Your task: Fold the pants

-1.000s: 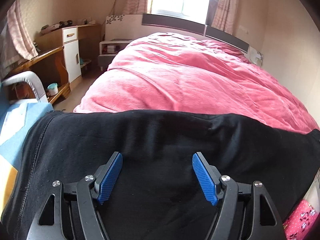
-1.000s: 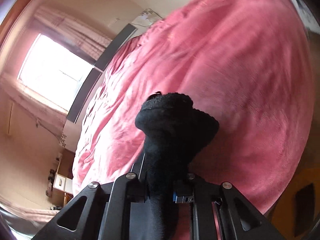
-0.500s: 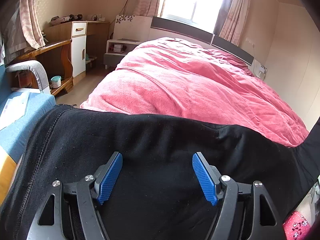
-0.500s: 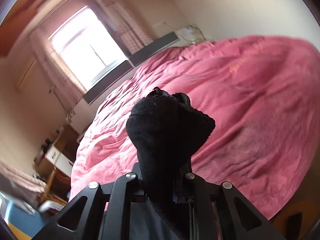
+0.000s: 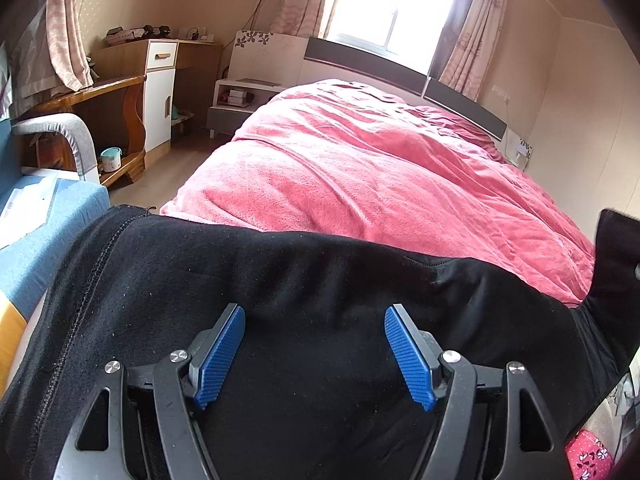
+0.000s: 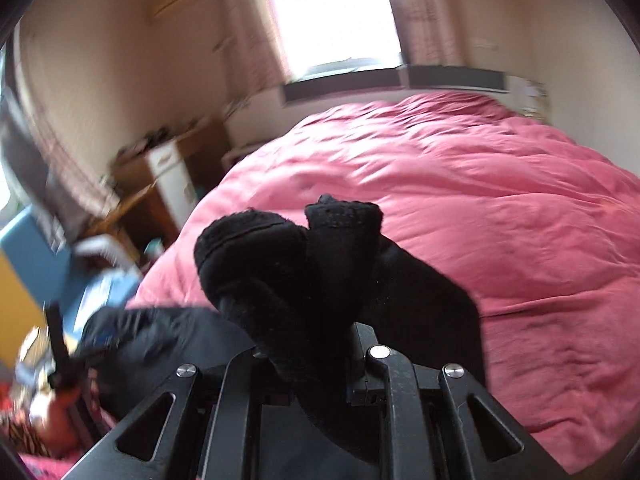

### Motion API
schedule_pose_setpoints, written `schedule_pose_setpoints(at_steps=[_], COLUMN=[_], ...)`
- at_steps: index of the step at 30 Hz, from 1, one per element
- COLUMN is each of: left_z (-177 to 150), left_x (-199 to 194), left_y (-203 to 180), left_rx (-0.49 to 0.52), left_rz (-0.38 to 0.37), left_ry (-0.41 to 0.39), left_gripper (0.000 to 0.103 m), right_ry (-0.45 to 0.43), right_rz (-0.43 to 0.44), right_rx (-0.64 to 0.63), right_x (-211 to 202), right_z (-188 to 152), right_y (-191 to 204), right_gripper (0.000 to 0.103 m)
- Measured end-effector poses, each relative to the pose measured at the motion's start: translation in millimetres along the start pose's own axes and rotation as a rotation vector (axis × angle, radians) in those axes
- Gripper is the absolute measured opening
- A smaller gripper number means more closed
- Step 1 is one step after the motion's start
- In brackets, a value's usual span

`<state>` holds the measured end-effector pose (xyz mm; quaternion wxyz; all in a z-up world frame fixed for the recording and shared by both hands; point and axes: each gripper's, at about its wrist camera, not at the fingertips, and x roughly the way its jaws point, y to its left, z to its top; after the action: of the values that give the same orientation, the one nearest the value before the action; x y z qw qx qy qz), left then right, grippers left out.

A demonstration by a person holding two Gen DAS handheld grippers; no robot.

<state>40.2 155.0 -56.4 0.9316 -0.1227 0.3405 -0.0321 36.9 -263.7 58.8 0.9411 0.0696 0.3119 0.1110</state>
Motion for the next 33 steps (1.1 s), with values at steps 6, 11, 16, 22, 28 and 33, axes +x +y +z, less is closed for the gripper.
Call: schedule_pose_setpoints(at_steps=[6, 11, 16, 22, 28, 33], left_z=[-0.6, -1.1, -1.0, -0.9, -0.6, 2.9], left_x=[0.5, 1.4, 3.1, 4.8, 4.5, -1.3], left_y=[-0.2, 0.1, 1.0, 2.0, 2.2, -0.3], left_rx=[-0.005, -0.011, -0.015, -0.018, -0.019, -0.014], left_rz=[-0.001, -0.004, -0.005, -0.007, -0.007, 0.023], left_ry=[0.000, 0.000, 0.001, 0.001, -0.002, -0.006], left_gripper=[0.074, 0.074, 0.074, 0.074, 0.074, 0.074], right_ry=[0.141, 0.251, 0.321, 0.423, 0.299, 0.261], right_rz=[0.059, 0.034, 0.015, 0.211, 0.401, 0.194], right_rx=[-0.174, -0.369, -0.470, -0.346, -0.071, 0.029], right_x=[35.7, 61.0, 72.6, 63.3, 31.7, 46.2], right_z=[-32.4, -66.0, -87.4, -97.0, -67.9, -52.0], right_y=[45.2, 77.1, 89.7, 79.2, 45.7, 19.8], right_gripper=[0.016, 0.021, 0.036, 0.063, 0.060, 0.025])
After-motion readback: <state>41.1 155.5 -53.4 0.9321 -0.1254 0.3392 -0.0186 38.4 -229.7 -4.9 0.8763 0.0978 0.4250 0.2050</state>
